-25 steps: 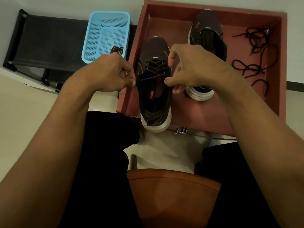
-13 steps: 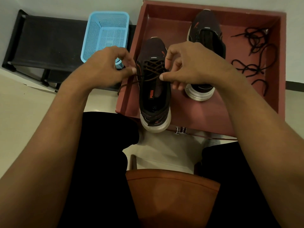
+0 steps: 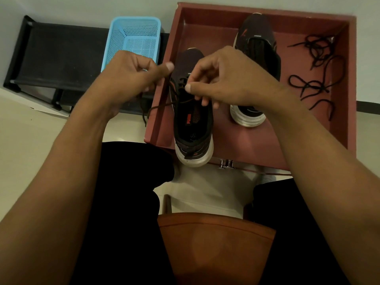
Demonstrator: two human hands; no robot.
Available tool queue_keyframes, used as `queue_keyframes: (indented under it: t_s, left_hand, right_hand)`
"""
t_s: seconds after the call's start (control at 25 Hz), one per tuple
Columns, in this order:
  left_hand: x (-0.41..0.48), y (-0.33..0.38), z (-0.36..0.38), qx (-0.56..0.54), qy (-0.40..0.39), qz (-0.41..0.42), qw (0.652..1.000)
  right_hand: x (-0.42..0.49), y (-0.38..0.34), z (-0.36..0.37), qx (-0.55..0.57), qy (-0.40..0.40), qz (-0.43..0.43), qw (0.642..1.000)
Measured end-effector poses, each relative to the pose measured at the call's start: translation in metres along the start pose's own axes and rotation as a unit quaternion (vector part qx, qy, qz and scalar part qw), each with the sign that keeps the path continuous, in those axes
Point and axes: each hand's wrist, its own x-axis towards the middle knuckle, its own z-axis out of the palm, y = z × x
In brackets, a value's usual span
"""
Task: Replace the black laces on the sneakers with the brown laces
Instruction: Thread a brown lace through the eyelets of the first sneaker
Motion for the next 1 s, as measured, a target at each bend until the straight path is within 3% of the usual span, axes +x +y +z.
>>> queue_keyframes:
  t_s: [0.16, 0.28, 0.48, 0.68, 0.8, 0.88, 1.0]
  left_hand:
    - [-0.008, 0.015, 0.007, -0.18, -0.058, -0.016, 0.982]
    - [-0.009, 0.021, 0.012, -0.205, -0.087, 0.014, 0.975]
    - [-0.004, 0.014, 0.01, -0.193, -0.038, 0.013, 0.98]
    - [0.004, 0.001, 0.007, -0.112, 0.006, -0.022, 0.993]
    - [0.011, -0.008, 0.01, 0.06, 0.041, -0.007, 0.997]
    - [0.014, -0.009, 0.015, 0.191, 0.083, 0.047, 0.977]
    - [0.01, 0.004, 0.026, 0.211, 0.085, 0.187, 0.956]
  right_hand:
    - [0.0, -0.01, 0.011, 0.078, -0.099, -0.003, 0.992]
    - [-0.001, -0.014, 0.017, 0.124, -0.146, 0.006, 0.981]
    - [-0.001, -0.005, 0.003, 0.113, -0.185, 0.004, 0.976]
    - [-0.004, 0.012, -0.029, 0.087, -0.13, 0.035, 0.987]
    - [-0.003, 0.02, -0.033, 0.09, -0.059, 0.039, 0.993]
    - [0.001, 0.024, -0.033, 0.105, 0.002, 0.043, 0.994]
    - [0.005, 0.023, -0.029, 0.107, 0.019, 0.043, 0.993]
